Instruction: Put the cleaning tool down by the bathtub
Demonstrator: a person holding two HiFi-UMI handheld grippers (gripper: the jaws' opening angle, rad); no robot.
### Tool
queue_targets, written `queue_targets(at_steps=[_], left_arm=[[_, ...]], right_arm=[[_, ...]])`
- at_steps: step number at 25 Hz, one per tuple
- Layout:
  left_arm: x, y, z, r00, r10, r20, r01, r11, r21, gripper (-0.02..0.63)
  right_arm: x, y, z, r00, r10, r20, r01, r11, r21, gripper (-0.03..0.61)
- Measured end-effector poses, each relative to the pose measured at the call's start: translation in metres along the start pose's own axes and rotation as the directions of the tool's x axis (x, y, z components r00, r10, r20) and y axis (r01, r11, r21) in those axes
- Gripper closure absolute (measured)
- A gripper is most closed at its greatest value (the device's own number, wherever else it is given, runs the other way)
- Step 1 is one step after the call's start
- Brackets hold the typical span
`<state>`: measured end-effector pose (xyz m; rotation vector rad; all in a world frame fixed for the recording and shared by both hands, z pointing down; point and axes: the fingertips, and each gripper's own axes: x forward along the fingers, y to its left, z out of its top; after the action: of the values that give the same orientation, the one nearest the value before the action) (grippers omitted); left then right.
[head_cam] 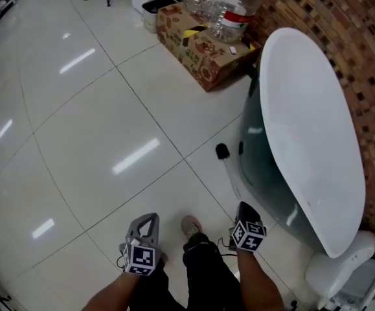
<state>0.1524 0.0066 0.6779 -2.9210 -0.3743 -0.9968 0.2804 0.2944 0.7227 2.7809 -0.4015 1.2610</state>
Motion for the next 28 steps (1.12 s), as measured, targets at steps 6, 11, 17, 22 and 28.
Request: queue_targets(at_steps=[6, 11, 17, 22, 28], left_arm=[[-0.094, -0.038, 0.144, 0.991, -0.051, 0.124, 0.057, 0.997, -0.047, 0.612], [-0.151, -0.08, 0.219, 0.984, -0.121, 0.133, 0.127, 0.991, -0.037, 0.612], [-0.199, -0.122, 0.273, 0.957, -0.21, 0.202, 0.232, 0.968, -0.091, 0.612], [-0.253, -0.161, 0.302, 0.904, -0.389, 0.176, 0.389, 0.92, 0.037, 0.612], [-0.325, -0.223, 0.364, 0.826, -0.518, 0.223, 0.493, 0.855, 0.161, 0.612]], right_arm=[[-0.13, 0.029, 0.062, 0.992, 0.122, 0.018, -0.123, 0.992, 0.015, 0.552], [-0.218, 0.05, 0.097, 0.981, 0.192, 0.02, -0.192, 0.981, -0.007, 0.552], [-0.301, 0.044, 0.131, 0.976, 0.198, 0.089, -0.195, 0.98, -0.045, 0.552], [-0.426, 0.051, 0.177, 0.943, 0.152, 0.295, -0.182, 0.981, 0.074, 0.552], [-0.562, 0.048, 0.187, 0.889, 0.073, 0.453, -0.143, 0.982, 0.123, 0.552]])
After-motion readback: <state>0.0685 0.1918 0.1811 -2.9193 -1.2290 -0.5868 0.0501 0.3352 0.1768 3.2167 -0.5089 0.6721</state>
